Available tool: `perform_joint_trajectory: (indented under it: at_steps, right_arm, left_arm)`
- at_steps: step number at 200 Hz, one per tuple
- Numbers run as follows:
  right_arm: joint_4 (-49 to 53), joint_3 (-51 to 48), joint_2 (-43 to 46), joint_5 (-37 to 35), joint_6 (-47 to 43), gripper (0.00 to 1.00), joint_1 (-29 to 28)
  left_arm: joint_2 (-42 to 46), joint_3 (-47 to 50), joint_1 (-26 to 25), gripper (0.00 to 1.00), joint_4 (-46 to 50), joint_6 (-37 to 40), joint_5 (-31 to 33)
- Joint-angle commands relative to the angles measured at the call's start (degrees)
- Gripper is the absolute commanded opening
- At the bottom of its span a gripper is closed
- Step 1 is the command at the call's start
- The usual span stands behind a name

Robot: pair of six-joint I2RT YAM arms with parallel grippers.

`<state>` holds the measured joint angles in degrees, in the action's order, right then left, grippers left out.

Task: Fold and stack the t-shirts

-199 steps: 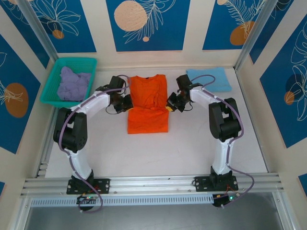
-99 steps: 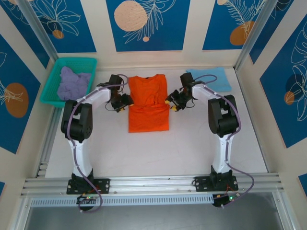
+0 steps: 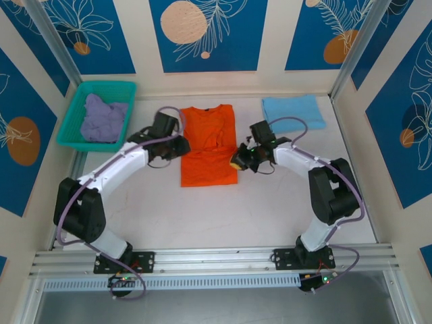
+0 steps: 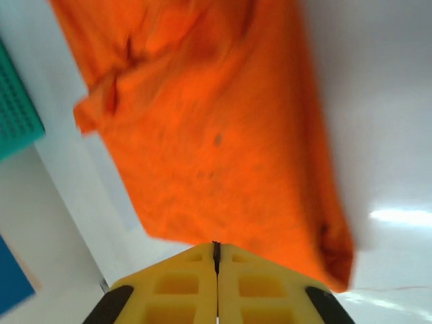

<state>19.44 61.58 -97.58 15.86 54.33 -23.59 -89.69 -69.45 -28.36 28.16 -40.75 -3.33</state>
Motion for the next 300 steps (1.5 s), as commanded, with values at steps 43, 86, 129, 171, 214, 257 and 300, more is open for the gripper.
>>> perform_joint_trajectory:
  at_steps: [43, 86, 129, 171, 214, 257, 300]
  right_arm:
    - [-4.6, -1.0, -9.5, 1.8, 1.8, 0.03, -3.1]
    - [-7.5, -7.9, -10.2, 0.9, 1.8, 0.02, -5.1]
    - [-9.9, -18.3, -3.7, -2.3, 3.6, 0.02, -11.8]
    - [-5.8, -25.3, 5.4, -9.3, 6.9, 0.04, -20.5]
    - [0.3, -28.1, 12.4, -14.0, 10.2, 0.07, -23.3]
    - [1.6, -29.8, 18.8, -16.7, 11.9, 0.16, -26.6]
    - [6.0, -23.9, 23.6, -24.3, 7.8, 0.28, -26.2]
  left_arm:
    - [-11.9, 4.7, -6.0, 0.23, -5.1, 2.6, 2.7]
    - [-12.9, 12.6, -6.6, 0.21, -7.7, 3.4, -0.8]
    - [-4.3, 24.5, -11.8, 0.21, -8.4, 0.6, -0.2]
    - [8.3, 35.2, -16.9, 0.23, -4.3, -4.0, 3.4]
    - [21.4, 43.6, -17.3, 0.27, 0.8, -5.9, 4.3]
    - [31.9, 43.2, -17.3, 0.27, 8.7, -5.6, 5.6]
    - [33.7, 35.5, -16.9, 0.31, 7.0, -4.6, 5.0]
